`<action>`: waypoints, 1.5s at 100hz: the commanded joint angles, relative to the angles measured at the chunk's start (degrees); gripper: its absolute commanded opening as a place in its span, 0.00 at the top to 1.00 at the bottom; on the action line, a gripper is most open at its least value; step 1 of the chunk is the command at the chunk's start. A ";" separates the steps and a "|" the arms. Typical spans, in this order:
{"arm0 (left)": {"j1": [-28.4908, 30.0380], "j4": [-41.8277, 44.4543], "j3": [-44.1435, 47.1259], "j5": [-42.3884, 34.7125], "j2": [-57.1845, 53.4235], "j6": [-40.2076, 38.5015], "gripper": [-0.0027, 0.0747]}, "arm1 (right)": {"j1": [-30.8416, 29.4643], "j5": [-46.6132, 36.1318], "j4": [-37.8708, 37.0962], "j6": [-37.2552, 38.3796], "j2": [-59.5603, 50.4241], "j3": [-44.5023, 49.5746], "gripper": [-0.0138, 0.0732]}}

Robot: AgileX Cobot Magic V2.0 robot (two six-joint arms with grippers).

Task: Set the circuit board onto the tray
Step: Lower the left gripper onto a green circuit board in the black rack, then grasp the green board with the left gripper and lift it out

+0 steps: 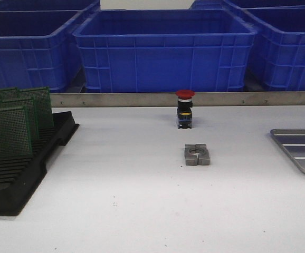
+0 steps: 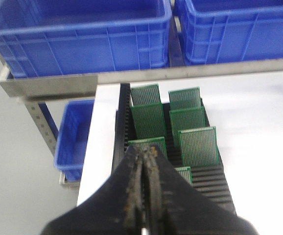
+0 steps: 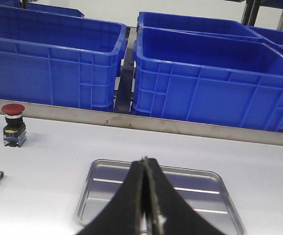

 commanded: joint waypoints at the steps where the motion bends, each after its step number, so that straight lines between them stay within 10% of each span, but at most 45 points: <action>1: 0.06 -0.83 -5.84 -0.24 6.35 -0.59 0.98 | -0.12 -4.48 -0.68 0.10 -0.92 -0.07 0.91; 34: 0.06 -1.23 -15.44 6.40 26.63 7.62 0.52 | -0.12 -4.48 -0.68 0.10 -0.92 -0.07 0.91; 82: -3.83 -12.80 -21.28 9.25 49.95 63.31 0.52 | -0.12 -4.48 -0.68 0.10 -0.92 -0.07 0.91; 150: -3.83 -11.40 -21.28 11.43 60.05 72.70 0.52 | -0.12 -4.48 -0.68 0.10 -0.92 -0.07 0.91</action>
